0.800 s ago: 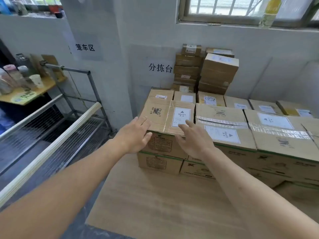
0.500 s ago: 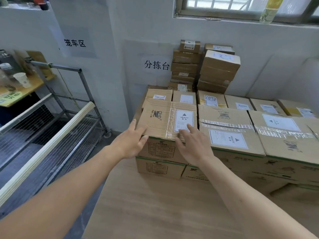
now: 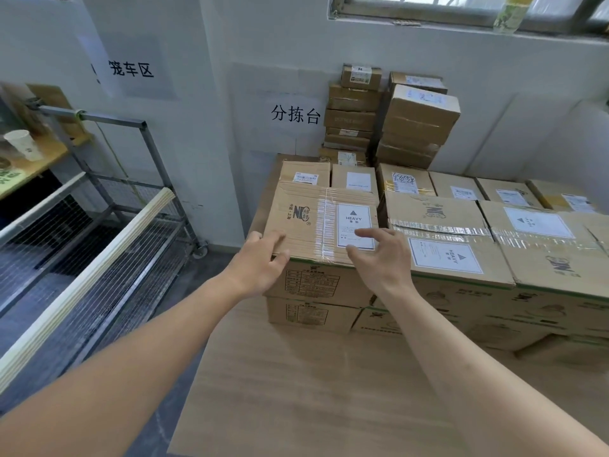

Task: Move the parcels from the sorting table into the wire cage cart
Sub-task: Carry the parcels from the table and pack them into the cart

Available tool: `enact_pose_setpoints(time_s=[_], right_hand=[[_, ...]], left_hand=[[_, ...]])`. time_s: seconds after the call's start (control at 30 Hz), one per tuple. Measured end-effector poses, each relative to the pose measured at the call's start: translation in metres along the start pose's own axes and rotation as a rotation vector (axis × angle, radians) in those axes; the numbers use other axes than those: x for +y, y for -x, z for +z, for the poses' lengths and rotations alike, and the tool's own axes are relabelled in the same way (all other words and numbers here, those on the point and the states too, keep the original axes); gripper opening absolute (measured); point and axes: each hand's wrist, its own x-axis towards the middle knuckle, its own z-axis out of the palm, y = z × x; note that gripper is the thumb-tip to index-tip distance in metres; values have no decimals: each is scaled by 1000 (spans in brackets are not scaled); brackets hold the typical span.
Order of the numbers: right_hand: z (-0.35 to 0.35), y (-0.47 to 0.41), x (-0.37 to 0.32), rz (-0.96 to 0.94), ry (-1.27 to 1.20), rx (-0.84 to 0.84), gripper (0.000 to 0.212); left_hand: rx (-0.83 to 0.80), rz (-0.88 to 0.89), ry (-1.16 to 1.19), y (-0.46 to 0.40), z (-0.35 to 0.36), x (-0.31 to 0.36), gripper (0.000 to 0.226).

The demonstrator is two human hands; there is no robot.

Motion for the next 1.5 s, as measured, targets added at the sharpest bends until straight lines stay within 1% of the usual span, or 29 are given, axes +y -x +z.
enact_pose_setpoints(time_s=[0.1,0.17,0.27,0.33,0.43,0.6,0.73,0.9,1.13,1.33,1.5], right_hand=[[2,4,2,9,-44,-12,36],[8,5,5,5,-46,-40,36],[21,6,12,1,43,-115,47],[27,5,21,11,107,-195,60],[31,6,31,0,6,-319,67],[36,7,25,-70,-26,-327,71],[43,13,-2,-144,-47,-356,68],[79,25,-43,-200,-32,-341,68],[171,58,-124,-238,43,-312,70],[251,95,-201,-214,-23,-303,70],[305,112,-252,-241,-32,-314,70]], left_hand=[[74,-42,-54,5,-6,-6,51],[86,-79,-91,10,-8,-14,51],[74,-110,-99,14,-5,-26,52],[63,-109,-65,14,-2,-32,53],[36,-96,17,15,5,-33,58],[90,-114,90,26,5,-42,62],[144,-137,112,42,-11,-57,62],[204,-150,134,66,-46,-92,63],[229,-172,132,99,-124,-186,64],[230,-157,124,128,-198,-268,65],[245,-202,111,144,-246,-323,62]])
